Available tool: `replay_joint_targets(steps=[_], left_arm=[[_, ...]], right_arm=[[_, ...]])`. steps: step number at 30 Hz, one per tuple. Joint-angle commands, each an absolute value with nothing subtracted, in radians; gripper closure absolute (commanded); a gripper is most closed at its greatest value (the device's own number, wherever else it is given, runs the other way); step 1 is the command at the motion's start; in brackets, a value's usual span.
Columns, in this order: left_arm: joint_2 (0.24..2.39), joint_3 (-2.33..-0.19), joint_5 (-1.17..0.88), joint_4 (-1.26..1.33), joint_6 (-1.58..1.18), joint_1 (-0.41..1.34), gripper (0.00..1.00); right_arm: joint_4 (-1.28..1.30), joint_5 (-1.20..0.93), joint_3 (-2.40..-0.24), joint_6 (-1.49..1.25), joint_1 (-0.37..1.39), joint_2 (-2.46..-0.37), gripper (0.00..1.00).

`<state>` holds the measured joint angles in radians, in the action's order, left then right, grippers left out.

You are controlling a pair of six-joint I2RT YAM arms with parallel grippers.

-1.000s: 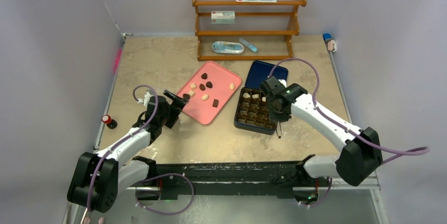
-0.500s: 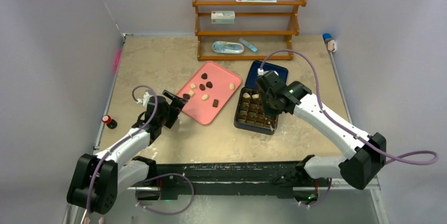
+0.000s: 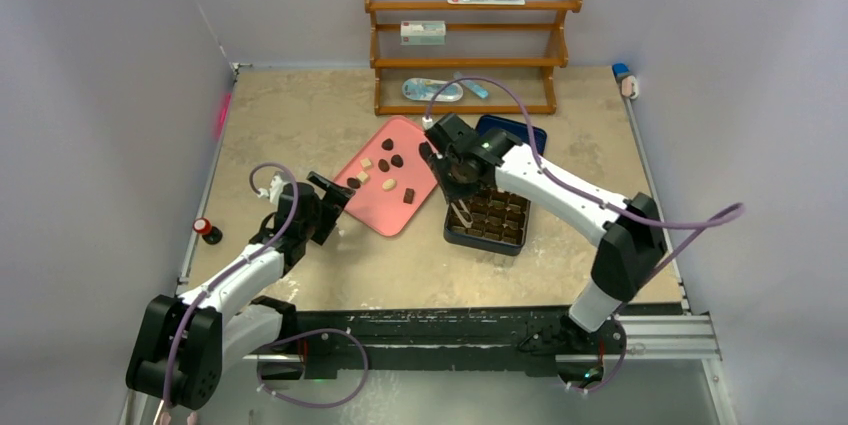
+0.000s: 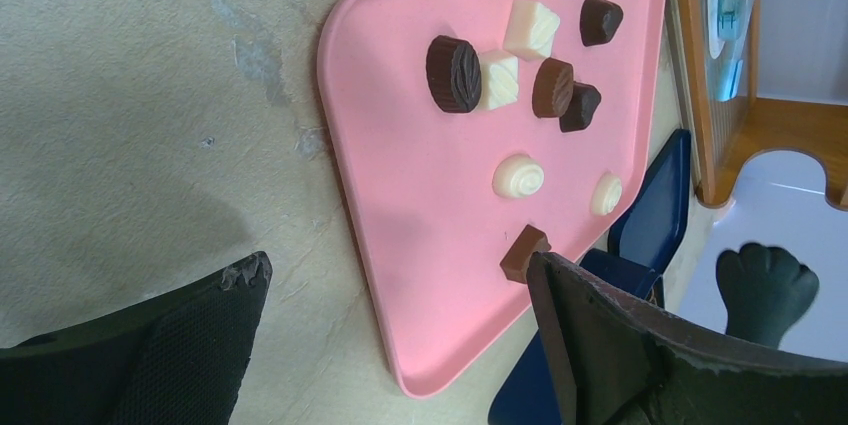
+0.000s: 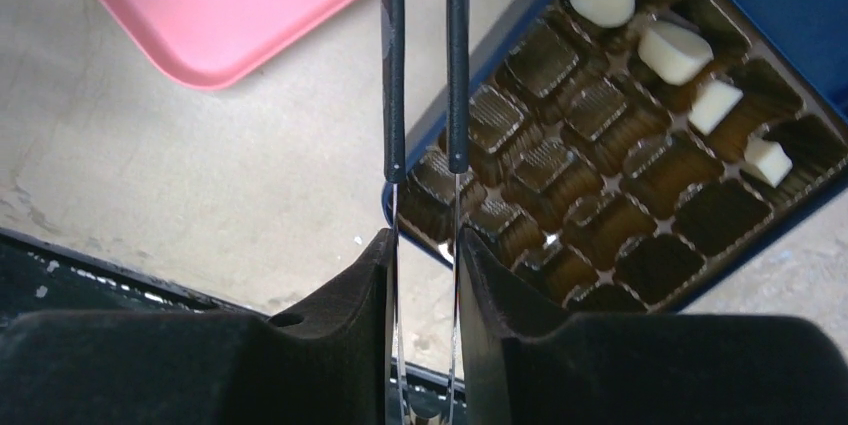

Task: Pack the chocolate
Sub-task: Place the fake chocolate in the packing box, then pick up the fake chocolate from the plate.

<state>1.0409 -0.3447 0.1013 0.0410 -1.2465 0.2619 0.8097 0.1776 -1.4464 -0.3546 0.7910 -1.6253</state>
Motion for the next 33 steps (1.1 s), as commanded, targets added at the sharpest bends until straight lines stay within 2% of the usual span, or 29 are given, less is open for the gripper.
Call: replay_joint_targets(steps=[1, 11, 33], left_arm=[[1.03, -0.344, 0.114, 0.055, -1.259, 0.255, 0.01], [1.036, -0.344, 0.113, 0.062, -1.255, 0.255, 0.01], [1.079, -0.35, 0.106, 0.1, -1.255, 0.253, 0.01]], right_arm=[[0.792, 0.142, -1.551, -0.319, 0.792, -1.702, 0.71], [0.793, 0.09, -1.648, -0.298, 0.79, -1.832, 0.64], [0.832, 0.121, -1.804, -0.247, 0.79, -2.044, 0.63]])
